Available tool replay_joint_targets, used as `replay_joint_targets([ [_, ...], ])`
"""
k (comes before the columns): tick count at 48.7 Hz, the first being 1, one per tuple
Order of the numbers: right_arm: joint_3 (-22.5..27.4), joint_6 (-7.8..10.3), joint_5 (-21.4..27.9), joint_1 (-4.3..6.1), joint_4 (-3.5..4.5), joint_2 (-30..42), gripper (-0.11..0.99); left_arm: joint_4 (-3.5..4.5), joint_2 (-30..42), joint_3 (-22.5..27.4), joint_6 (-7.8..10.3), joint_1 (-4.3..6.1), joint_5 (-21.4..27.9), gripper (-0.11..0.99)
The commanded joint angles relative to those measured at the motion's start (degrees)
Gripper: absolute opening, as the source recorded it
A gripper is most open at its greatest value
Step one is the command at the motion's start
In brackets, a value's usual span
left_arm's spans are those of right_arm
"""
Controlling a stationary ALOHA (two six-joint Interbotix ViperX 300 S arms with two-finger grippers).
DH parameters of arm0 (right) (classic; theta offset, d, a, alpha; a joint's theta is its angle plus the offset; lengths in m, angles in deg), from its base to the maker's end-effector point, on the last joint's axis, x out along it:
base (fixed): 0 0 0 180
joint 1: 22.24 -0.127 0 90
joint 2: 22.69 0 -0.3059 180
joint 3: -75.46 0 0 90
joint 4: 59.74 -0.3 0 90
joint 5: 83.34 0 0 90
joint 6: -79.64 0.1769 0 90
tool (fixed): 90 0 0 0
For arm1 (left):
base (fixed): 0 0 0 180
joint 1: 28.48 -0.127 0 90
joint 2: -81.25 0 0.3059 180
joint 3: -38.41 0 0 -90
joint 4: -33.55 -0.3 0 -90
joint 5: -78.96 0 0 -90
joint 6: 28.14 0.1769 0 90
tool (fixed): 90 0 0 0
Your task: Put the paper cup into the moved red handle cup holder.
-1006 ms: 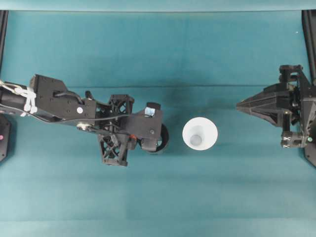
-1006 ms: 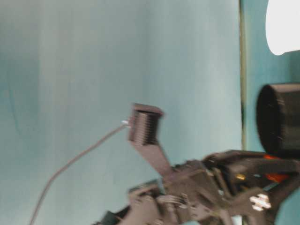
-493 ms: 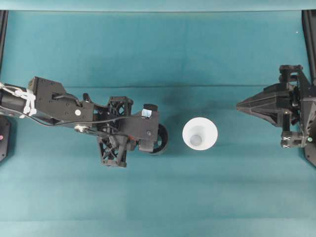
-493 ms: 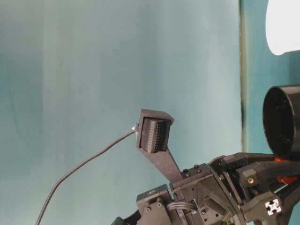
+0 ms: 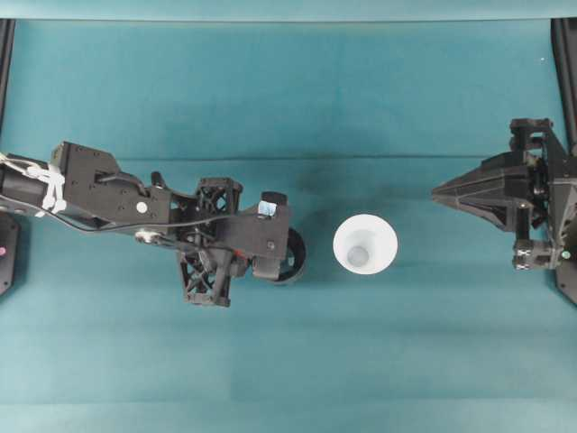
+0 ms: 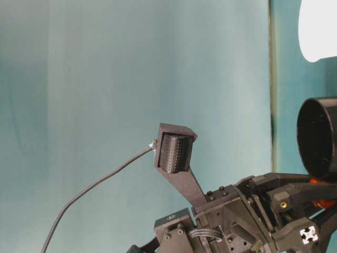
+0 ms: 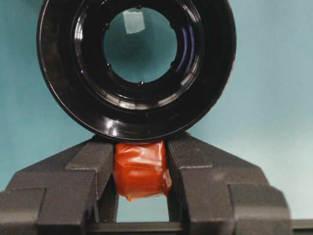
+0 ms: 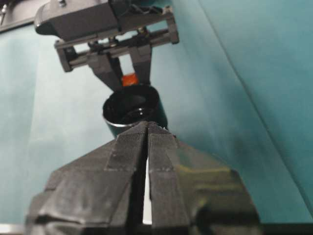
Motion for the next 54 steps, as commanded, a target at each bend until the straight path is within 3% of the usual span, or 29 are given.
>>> replay_joint_targets([
  [1, 0.4, 0.35, -0.6, 0.09, -0.09, 0.1, -0.09, 0.0, -0.6, 0.4, -0.35, 0.09, -0.4, 0.28],
  [12, 0.4, 0.35, -0.6, 0.09, -0.09, 0.1, -0.09, -0.09, -0.6, 0.5, -2.55, 0.0, -0.4, 0.28],
  [25, 0.4, 0.35, -0.6, 0.09, -0.18, 0.1, -0.09, 0.0, -0.7, 0.6, -2.64, 0.0, -0.4, 0.28],
  [27, 0.4, 0.35, -0.6, 0.09, -0.18, 0.1, -0.09, 0.0, -0.7, 0.7, -2.64, 0.09, -0.4, 0.33],
  [34, 0.4, 0.35, -0.6, 0.09, -0.18, 0.1, -0.09, 0.0, -0.8, 0.9, -2.2, 0.26, -1.1, 0.77],
  [38, 0.4, 0.35, -0.6, 0.09, -0.18, 0.1, -0.09, -0.09, -0.7, 1.1, -2.2, 0.26, -1.8, 0.93],
  [54, 0.4, 0.35, -0.6, 0.09, -0.09, 0.1, -0.09, 0.0, -1.1, 1.3, -2.11, 0.26, -3.4, 0.89],
])
